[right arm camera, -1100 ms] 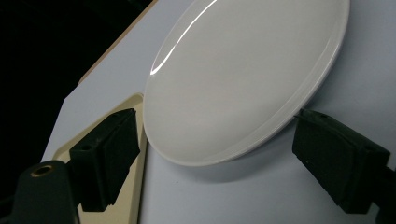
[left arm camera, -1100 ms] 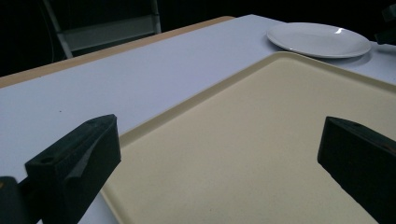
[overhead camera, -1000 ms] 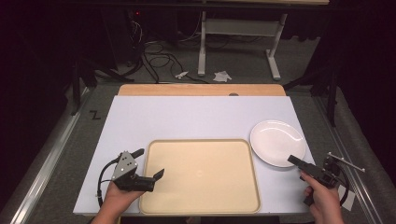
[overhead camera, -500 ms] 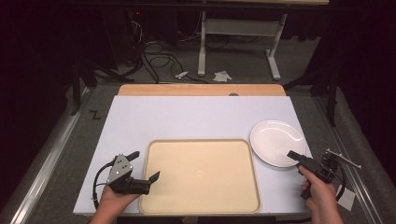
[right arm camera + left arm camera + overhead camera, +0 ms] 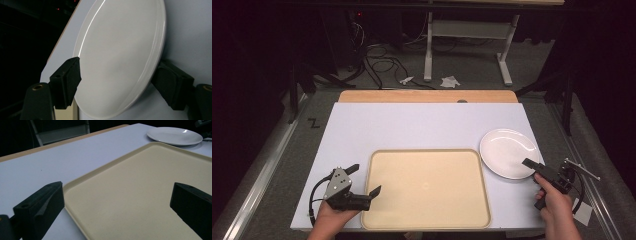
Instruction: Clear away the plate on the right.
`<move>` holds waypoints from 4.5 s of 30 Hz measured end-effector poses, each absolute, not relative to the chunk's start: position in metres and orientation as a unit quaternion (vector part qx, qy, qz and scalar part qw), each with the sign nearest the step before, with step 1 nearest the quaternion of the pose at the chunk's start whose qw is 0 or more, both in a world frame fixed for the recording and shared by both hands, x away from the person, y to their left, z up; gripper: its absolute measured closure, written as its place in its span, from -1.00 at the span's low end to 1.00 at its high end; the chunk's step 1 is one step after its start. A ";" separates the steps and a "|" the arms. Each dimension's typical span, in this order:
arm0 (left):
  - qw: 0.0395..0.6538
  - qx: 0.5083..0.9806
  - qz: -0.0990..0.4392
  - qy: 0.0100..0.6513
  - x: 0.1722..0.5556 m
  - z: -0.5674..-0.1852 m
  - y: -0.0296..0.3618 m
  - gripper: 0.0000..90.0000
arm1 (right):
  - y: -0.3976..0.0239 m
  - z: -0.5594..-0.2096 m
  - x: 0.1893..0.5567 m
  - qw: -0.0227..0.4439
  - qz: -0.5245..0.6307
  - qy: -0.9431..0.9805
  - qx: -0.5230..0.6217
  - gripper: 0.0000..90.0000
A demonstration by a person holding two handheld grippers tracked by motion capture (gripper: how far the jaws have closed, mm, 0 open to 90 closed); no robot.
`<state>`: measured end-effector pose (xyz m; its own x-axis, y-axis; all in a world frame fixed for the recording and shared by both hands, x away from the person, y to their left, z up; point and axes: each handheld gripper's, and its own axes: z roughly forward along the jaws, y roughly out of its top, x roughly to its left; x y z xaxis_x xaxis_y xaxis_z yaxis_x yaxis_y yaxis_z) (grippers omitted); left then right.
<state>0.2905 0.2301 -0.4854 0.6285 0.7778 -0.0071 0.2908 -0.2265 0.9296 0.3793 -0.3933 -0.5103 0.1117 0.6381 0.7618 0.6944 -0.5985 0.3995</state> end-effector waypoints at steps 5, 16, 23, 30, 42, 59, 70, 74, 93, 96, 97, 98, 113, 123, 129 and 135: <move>0.509 0.747 0.239 0.355 0.291 -0.485 0.228 -1.00 | -0.394 -0.511 0.377 0.016 -0.485 -0.452 -0.748 -0.12; 0.513 0.743 0.239 0.356 0.289 -0.484 0.228 -1.00 | -0.394 -0.513 0.374 -0.015 -0.466 -0.468 -0.751 0.29; 0.516 0.742 0.239 0.355 0.288 -0.484 0.229 -1.00 | -0.397 -0.516 0.373 -0.007 -0.474 -0.460 -0.751 0.31; 0.518 0.741 0.240 0.355 0.289 -0.483 0.229 -1.00 | -0.397 -0.515 0.373 -0.008 -0.466 -0.461 -0.756 0.45; 0.516 0.745 0.236 0.351 0.289 -0.484 0.228 -0.99 | -0.402 -0.520 0.372 0.002 -0.473 -0.443 -0.761 0.67; 0.511 0.748 0.236 0.351 0.290 -0.486 0.227 -0.99 | -0.406 -0.519 0.368 0.025 -0.497 -0.399 -0.770 0.93; 0.512 0.747 0.236 0.352 0.290 -0.485 0.227 -0.99 | -0.406 -0.508 0.368 0.016 -0.519 -0.401 -0.754 0.98; 0.513 0.746 0.236 0.352 0.290 -0.485 0.227 -0.99 | -0.409 -0.507 0.367 0.019 -0.520 -0.399 -0.755 0.98; 0.517 0.742 0.239 0.353 0.290 -0.484 0.229 -0.99 | -0.410 -0.492 0.360 0.015 -0.563 -0.409 -0.718 0.99; 0.516 0.743 0.239 0.353 0.289 -0.484 0.229 -0.99 | -0.406 -0.488 0.360 0.021 -0.568 -0.416 -0.710 0.99; 0.516 0.743 0.239 0.353 0.289 -0.484 0.229 -0.99 | -0.404 -0.487 0.360 0.018 -0.569 -0.420 -0.707 0.99; 0.517 0.742 0.239 0.354 0.289 -0.484 0.229 -0.99 | -0.402 -0.485 0.362 0.017 -0.568 -0.422 -0.706 0.99; 0.521 0.737 0.240 0.357 0.289 -0.483 0.231 -0.99 | -0.357 -0.469 0.388 0.065 -0.578 -0.460 -0.671 0.99; 0.521 0.737 0.242 0.357 0.289 -0.483 0.231 -0.99 | -0.334 -0.469 0.387 0.085 -0.592 -0.472 -0.648 0.99; 0.517 0.742 0.240 0.353 0.290 -0.484 0.229 -0.99 | -0.321 -0.471 0.382 0.105 -0.595 -0.481 -0.635 0.99; 0.518 0.744 0.238 0.348 0.289 -0.484 0.228 -0.99 | -0.303 -0.471 0.379 0.125 -0.590 -0.500 -0.622 0.99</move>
<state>0.2894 0.2279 -0.4836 0.6448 0.7643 -0.0061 0.2716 -0.2217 0.9365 0.3791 -0.3032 -0.4711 -0.1949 0.4742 0.8586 0.7689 -0.4695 0.4339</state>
